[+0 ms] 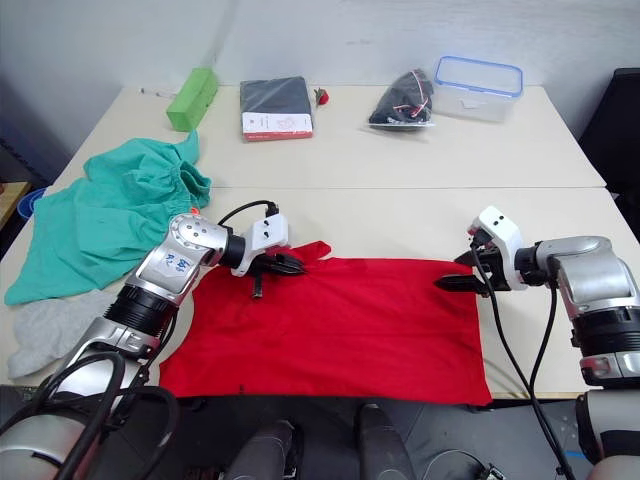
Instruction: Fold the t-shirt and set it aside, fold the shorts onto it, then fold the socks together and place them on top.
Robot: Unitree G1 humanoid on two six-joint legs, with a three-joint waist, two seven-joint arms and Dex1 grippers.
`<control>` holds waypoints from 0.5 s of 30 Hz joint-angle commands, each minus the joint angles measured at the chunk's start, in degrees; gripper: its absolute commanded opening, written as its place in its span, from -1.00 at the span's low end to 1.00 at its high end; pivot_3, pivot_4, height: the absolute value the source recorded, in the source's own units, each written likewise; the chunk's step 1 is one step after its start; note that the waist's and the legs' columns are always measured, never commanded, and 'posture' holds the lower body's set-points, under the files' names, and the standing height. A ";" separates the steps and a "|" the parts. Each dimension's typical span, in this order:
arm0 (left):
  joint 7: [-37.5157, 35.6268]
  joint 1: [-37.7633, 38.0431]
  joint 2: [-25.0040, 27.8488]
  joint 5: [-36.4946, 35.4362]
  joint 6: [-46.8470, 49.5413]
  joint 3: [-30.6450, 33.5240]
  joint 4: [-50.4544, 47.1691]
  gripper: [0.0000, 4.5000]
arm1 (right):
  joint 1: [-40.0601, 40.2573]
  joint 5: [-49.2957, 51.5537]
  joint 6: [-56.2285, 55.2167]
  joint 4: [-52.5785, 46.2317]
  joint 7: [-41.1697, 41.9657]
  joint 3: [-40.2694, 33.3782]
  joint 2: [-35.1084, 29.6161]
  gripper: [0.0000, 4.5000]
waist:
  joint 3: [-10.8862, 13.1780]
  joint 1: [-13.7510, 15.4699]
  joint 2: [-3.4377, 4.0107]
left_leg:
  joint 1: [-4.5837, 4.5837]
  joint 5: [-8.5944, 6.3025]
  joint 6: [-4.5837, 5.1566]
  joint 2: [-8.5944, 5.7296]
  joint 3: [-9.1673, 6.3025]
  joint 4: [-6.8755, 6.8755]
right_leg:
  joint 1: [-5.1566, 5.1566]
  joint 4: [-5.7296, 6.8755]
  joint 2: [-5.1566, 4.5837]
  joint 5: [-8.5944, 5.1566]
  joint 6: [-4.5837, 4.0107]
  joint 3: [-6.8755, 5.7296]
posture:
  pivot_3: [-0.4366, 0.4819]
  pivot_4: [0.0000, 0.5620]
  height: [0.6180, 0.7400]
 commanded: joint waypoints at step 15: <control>-0.17 -1.04 0.19 -0.96 -1.24 1.62 -1.96 -0.02 | -0.55 0.85 0.32 -0.25 0.54 -1.75 -0.23 1.00 | 0.00 0.01 0.00 | 0.00 0.00 0.00 0.00 0.00 0.00 | 0.00 0.00 0.00 0.00 0.00 0.00 | -0.05 -0.47 1.00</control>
